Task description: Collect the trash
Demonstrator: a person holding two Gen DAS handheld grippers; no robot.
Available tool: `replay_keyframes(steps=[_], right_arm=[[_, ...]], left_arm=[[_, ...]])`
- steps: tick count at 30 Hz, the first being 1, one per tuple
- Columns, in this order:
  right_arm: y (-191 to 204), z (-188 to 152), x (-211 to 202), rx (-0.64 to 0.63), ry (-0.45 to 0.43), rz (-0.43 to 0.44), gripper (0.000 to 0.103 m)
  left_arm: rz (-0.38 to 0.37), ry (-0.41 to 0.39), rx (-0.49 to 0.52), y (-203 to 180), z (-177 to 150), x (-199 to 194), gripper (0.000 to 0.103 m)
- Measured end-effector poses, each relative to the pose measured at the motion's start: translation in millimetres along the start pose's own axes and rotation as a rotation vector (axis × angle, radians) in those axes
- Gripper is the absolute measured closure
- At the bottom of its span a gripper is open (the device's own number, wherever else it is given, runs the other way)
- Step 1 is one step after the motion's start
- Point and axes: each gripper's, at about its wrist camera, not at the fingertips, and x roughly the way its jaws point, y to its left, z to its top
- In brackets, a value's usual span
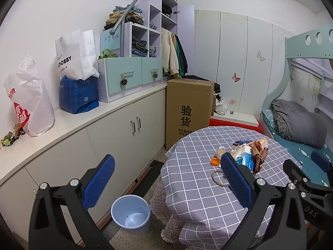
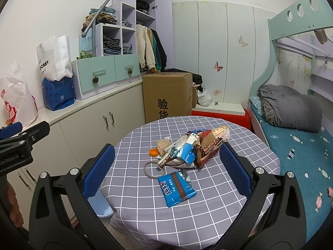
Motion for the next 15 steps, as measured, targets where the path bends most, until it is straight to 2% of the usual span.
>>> replay_keyframes(steps=[15], right_arm=[[0.5, -3.4, 3.3, 0.005, 0.009, 0.008, 0.005]], left_arm=[[0.011, 0.008, 0.003, 2.3, -1.4, 3.1, 0.004]])
